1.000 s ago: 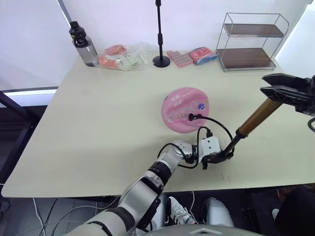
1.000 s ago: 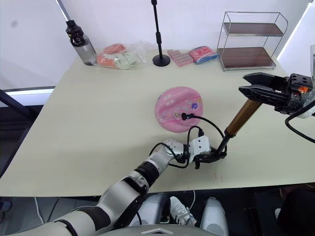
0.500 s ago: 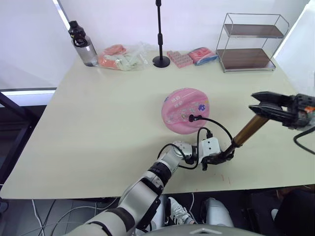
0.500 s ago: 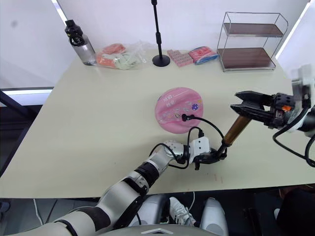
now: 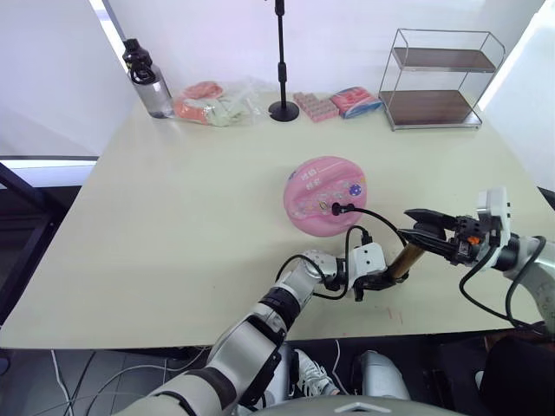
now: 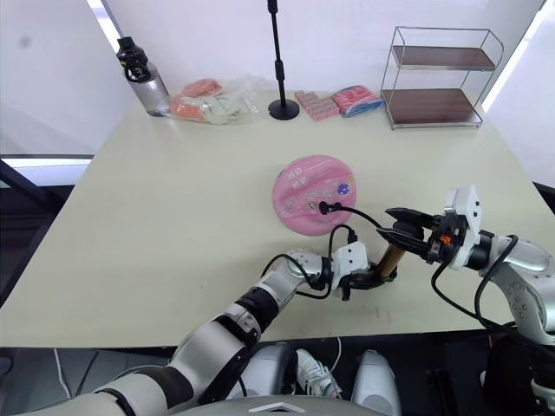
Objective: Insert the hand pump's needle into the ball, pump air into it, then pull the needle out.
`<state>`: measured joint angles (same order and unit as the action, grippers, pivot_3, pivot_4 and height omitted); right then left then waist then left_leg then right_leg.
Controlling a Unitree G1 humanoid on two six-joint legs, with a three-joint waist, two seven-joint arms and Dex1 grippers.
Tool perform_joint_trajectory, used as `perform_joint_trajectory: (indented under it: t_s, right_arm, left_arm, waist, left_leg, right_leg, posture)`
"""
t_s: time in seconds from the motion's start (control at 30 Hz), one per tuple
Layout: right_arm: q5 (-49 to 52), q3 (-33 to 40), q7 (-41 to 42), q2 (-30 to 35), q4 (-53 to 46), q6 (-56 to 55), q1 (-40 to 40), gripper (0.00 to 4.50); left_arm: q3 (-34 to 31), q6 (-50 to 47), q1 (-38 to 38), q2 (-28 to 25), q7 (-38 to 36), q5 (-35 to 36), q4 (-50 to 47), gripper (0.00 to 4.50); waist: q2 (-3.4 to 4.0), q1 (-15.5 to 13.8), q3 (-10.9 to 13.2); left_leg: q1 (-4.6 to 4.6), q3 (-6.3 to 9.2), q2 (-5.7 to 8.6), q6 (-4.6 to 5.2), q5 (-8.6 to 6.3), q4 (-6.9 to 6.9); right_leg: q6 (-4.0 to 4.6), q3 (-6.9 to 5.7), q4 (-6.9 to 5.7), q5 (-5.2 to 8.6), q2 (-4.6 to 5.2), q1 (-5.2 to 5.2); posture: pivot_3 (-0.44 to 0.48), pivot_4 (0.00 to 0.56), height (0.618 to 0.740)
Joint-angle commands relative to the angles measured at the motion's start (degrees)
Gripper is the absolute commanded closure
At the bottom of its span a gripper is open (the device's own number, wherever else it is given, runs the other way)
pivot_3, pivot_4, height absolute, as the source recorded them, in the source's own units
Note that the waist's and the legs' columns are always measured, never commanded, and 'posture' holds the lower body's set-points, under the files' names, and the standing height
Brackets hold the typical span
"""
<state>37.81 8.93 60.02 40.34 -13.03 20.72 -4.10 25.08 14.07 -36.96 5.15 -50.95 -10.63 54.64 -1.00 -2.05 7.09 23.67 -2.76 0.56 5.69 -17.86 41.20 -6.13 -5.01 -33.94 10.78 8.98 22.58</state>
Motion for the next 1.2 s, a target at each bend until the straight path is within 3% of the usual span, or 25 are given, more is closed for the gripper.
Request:
perform_joint_trajectory:
  t_s: [0.03,0.23,0.43,0.8,1.0,1.2]
  right_arm:
    - [-2.5,-2.4,0.2,-0.4,2.6,1.0,2.0,2.79]
    - [5.2,4.2,-1.1,1.7,-0.8,5.3,-3.2,2.79]
    - [12.2,10.5,-2.2,5.9,-3.6,11.9,-7.4,2.79]
    - [23.1,20.0,-3.8,14.1,-2.8,21.4,-15.6,2.79]
    - [25.5,20.7,-3.9,17.7,-1.7,24.6,-20.3,2.79]
    - [24.6,18.3,-3.9,15.8,-3.0,24.9,-18.8,2.79]
  left_arm:
    - [2.0,-3.2,2.3,-1.6,-0.6,-2.7,3.2,3.43]
    - [1.9,-3.2,1.9,-1.4,-0.5,-2.7,3.6,3.43]
    - [1.8,-3.1,1.7,-1.3,-0.5,-2.7,4.1,3.43]
    - [1.3,-2.6,1.4,-1.4,0.2,-2.7,5.1,3.43]
    - [1.3,-2.1,1.4,-1.2,0.7,-2.7,5.5,3.43]
    - [1.3,-1.6,1.7,-1.3,0.7,-2.7,5.5,3.43]
  waist:
    - [-0.06,0.0,0.0]
    - [0.08,0.0,0.1]
    - [0.77,-0.1,0.6]
    - [0.86,0.0,0.7]
    - [0.93,0.0,0.8]
    - [0.89,0.0,0.9]
  left_leg:
    - [0.0,0.01,-0.03,0.0,0.0,0.0]
    - [0.1,-0.09,-0.29,-0.02,0.01,0.0]
    - [0.29,-1.09,-1.18,-0.15,0.09,-0.01]
    - [0.35,-2.07,-1.83,-0.14,0.09,0.0]
    - [0.39,-2.18,-1.75,-0.09,0.07,0.0]
    - [0.42,-2.16,-1.75,-0.08,0.07,0.0]
  right_leg:
    - [0.01,-0.03,0.0,0.0,-0.01,-0.01]
    - [0.02,-0.25,0.0,0.01,0.01,-0.01]
    - [0.12,-0.59,-0.01,0.05,0.11,0.0]
    - [0.2,-0.71,0.01,0.09,0.21,0.01]
    - [0.19,-0.66,0.04,0.09,0.33,0.1]
    - [0.19,-0.67,0.04,0.09,0.33,0.11]
  posture:
    - [0.0,0.15,0.74]
    - [0.0,0.15,0.74]
    - [0.0,0.15,0.74]
    - [0.0,0.15,0.74]
    - [0.0,0.15,0.74]
    - [0.0,0.15,0.74]
